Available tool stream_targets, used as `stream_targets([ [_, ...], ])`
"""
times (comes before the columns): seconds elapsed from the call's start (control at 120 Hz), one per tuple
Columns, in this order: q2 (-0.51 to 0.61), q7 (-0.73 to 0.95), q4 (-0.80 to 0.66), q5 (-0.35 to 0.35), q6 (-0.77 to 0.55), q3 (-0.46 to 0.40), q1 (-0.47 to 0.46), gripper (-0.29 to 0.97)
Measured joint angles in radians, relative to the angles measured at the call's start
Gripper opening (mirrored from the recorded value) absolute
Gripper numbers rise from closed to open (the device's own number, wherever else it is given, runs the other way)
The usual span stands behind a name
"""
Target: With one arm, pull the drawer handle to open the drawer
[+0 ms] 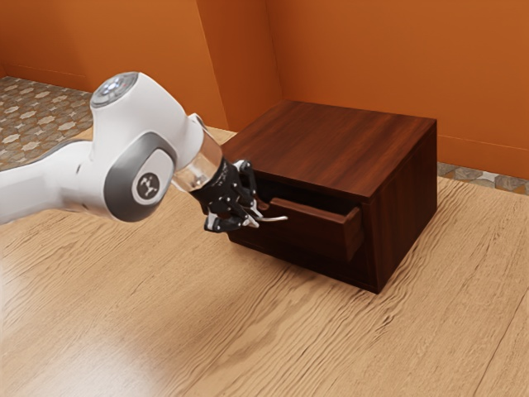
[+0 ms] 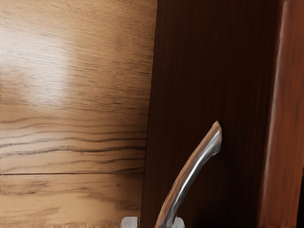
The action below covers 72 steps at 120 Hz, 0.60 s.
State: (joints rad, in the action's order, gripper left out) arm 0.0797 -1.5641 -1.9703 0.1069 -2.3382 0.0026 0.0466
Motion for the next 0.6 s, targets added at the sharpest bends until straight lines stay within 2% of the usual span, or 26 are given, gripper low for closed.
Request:
stream_targets([
  [0.233,0.048,-0.002,-0.053,-0.001,0.018,0.003,-0.005,-0.1],
  [0.6,0.207,-0.002,-0.215,-0.003,0.02,0.004,-0.005,-0.11],
])
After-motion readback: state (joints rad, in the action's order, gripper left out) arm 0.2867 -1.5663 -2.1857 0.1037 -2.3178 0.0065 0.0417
